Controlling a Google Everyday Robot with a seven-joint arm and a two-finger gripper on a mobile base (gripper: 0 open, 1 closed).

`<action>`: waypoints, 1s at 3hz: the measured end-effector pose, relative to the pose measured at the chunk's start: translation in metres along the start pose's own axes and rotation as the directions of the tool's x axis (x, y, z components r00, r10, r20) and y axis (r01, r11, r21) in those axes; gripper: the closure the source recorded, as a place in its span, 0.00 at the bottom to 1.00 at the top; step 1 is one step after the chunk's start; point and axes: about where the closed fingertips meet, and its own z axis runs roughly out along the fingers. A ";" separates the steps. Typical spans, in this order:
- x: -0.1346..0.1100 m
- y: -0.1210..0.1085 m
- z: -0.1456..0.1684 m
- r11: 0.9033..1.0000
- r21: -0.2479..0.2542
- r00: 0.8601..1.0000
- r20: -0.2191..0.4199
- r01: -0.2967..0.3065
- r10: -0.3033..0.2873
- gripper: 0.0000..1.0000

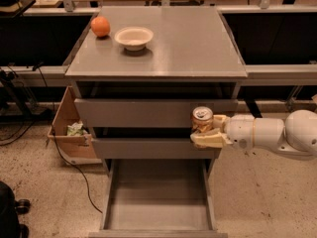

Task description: Place orange can into bottom drawer

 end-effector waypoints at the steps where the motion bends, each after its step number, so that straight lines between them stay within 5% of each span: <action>1: 0.000 0.000 0.000 1.000 0.000 1.000 0.000 0.000 0.000 1.00; 3: 0.049 0.000 0.029 0.999 -0.011 0.998 0.022 0.052 -0.051 1.00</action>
Offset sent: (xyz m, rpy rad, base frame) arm 0.0028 0.0028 -0.0490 -0.0026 -0.0555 0.0092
